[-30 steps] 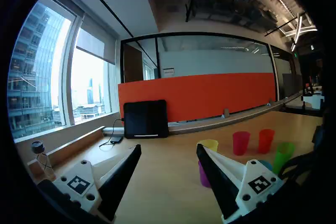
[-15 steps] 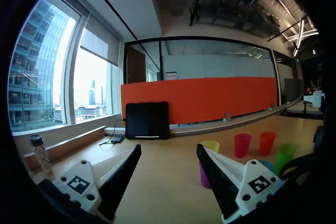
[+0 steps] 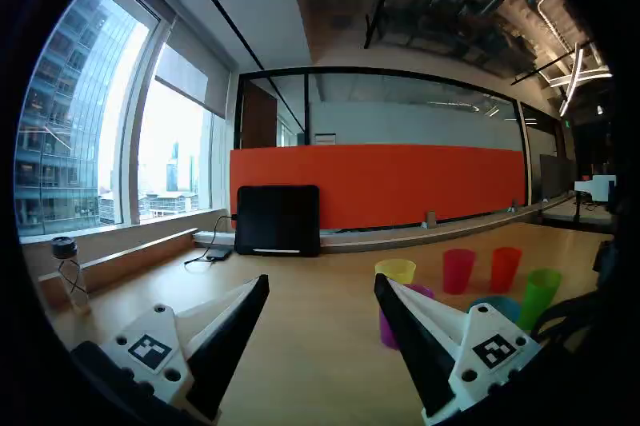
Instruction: Pour water
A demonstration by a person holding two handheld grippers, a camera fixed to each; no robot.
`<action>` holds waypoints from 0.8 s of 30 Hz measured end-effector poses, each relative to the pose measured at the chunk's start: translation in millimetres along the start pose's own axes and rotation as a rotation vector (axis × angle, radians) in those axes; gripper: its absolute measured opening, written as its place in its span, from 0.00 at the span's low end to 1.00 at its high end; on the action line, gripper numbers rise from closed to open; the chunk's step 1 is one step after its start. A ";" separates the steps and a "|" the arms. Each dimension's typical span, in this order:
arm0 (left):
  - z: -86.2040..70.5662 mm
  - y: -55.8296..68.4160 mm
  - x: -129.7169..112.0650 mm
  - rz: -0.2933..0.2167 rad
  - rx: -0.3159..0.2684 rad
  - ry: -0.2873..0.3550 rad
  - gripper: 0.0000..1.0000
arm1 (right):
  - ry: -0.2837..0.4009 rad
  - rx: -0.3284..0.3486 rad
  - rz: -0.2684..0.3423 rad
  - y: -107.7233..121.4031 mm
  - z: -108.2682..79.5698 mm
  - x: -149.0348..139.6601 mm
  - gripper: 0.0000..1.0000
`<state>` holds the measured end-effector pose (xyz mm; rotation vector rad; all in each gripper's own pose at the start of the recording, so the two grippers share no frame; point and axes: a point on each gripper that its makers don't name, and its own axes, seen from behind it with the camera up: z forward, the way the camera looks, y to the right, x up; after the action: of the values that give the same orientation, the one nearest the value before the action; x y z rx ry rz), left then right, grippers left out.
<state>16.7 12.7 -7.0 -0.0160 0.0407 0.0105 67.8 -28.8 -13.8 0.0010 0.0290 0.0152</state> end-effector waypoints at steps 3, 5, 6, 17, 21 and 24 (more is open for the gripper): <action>-0.3 -0.2 -1.8 -0.009 -0.005 0.001 0.98 | 0.002 0.004 -0.001 -2.1 -0.6 1.1 1.00; -0.2 -0.2 -4.0 -0.014 -0.008 0.001 0.98 | 0.003 0.010 -0.002 -5.0 -1.2 1.3 0.99; 0.0 -0.3 -5.4 -0.016 -0.009 -0.001 0.98 | 0.003 0.013 -0.003 -6.2 -1.4 1.4 0.99; 2.2 -1.5 -14.0 -0.020 -0.011 -0.020 0.98 | 0.007 0.024 0.009 -10.5 -1.9 3.6 1.00; 2.9 0.0 -14.7 -0.019 -0.017 -0.027 0.98 | 0.011 0.024 0.022 -9.6 -3.1 5.7 0.99; 4.4 0.5 -17.0 -0.019 -0.019 -0.036 0.98 | 0.012 0.025 0.026 -8.9 -4.2 5.5 0.99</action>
<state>-0.1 13.1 -2.0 -0.0351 0.0044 -0.0075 73.3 -37.6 -18.2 0.0261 0.0410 0.0403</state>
